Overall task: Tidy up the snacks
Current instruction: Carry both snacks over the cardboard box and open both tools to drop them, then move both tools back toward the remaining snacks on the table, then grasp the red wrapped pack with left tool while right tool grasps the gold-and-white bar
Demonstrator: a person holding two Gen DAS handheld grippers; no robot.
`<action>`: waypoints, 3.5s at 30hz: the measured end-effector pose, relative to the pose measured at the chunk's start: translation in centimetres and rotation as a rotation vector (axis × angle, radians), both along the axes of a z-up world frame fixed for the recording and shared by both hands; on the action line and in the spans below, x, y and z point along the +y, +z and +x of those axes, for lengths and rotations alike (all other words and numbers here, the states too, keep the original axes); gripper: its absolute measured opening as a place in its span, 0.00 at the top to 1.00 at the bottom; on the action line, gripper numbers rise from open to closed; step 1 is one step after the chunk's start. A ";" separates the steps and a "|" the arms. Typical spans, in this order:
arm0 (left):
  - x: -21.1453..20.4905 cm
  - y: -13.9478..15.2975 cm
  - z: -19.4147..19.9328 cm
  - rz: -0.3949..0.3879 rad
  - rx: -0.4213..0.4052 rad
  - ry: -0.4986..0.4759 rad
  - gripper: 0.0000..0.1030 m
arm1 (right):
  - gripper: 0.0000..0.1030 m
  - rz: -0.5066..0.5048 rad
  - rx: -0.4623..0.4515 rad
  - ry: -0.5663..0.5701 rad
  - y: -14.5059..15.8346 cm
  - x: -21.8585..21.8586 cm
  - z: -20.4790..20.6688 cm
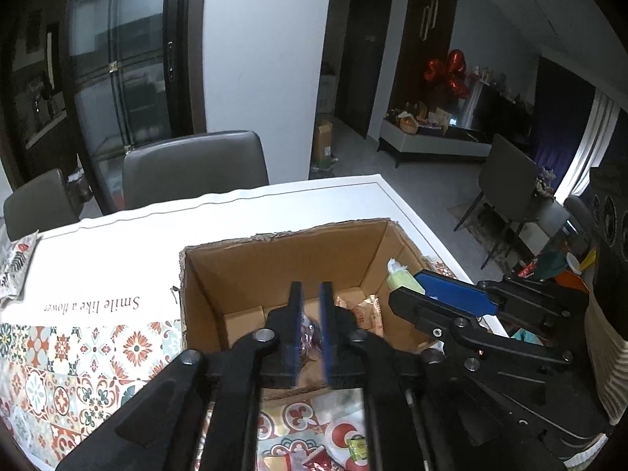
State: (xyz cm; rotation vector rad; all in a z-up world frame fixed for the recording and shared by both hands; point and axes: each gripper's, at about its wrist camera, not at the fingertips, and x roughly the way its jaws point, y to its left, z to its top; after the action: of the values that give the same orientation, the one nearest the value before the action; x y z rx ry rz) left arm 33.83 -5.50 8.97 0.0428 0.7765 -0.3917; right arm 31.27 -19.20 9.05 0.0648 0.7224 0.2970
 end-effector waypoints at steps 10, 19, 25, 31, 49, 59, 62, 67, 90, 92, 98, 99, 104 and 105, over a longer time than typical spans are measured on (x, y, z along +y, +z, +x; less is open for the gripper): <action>1.7 -0.6 -3.1 0.047 -0.044 0.056 0.63 | 0.66 -0.025 -0.004 -0.025 -1.0 0.0 -1.6; 3.3 -0.9 -8.5 0.058 -0.094 0.056 0.60 | 0.66 -0.031 -0.049 -0.008 -1.6 1.1 -6.1; 3.5 -1.3 -11.6 0.057 -0.122 0.054 0.59 | 0.66 -0.020 -0.052 -0.015 -2.5 1.0 -8.9; 3.1 -2.6 -13.6 0.041 -0.112 0.047 0.59 | 0.66 -0.014 -0.044 -0.021 -3.6 0.6 -11.2; 1.6 -10.6 -15.5 0.027 0.048 0.031 0.59 | 0.66 0.016 0.105 -0.023 -10.6 -0.8 -13.3; 0.9 -14.1 -15.1 0.029 0.137 0.026 0.59 | 0.66 0.027 0.202 -0.029 -14.3 -1.0 -13.0; 0.6 -14.8 -14.7 0.031 0.153 0.025 0.59 | 0.66 0.018 0.220 -0.033 -15.1 -1.1 -12.8; 0.3 -16.1 -13.8 0.031 0.182 0.025 0.59 | 0.68 -0.006 0.241 -0.037 -16.2 -1.0 -12.2; -0.7 -19.1 -10.3 0.040 0.259 0.046 0.63 | 0.76 -0.079 0.261 -0.048 -18.3 -0.6 -9.8; -0.7 -19.1 -10.2 0.044 0.254 0.051 0.65 | 0.77 -0.101 0.250 -0.049 -18.3 -0.4 -9.7; -0.8 -19.2 -10.1 0.043 0.248 0.053 0.78 | 0.80 -0.091 0.246 -0.065 -18.3 -0.6 -9.7; -0.8 -19.2 -10.1 0.046 0.247 0.051 0.79 | 0.80 -0.087 0.243 -0.069 -18.3 -0.7 -9.7; -0.6 -18.8 -10.5 0.045 0.240 0.054 0.79 | 0.80 -0.071 0.230 -0.075 -17.7 -1.0 -10.2; -0.6 -18.6 -10.6 0.046 0.236 0.055 0.79 | 0.80 -0.067 0.226 -0.076 -17.5 -1.1 -10.3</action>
State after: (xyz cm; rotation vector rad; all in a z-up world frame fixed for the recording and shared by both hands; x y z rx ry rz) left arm 23.19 -6.05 -9.66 0.0187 1.0179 -0.3298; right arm 20.96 -20.25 -8.46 0.0624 0.9514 0.1944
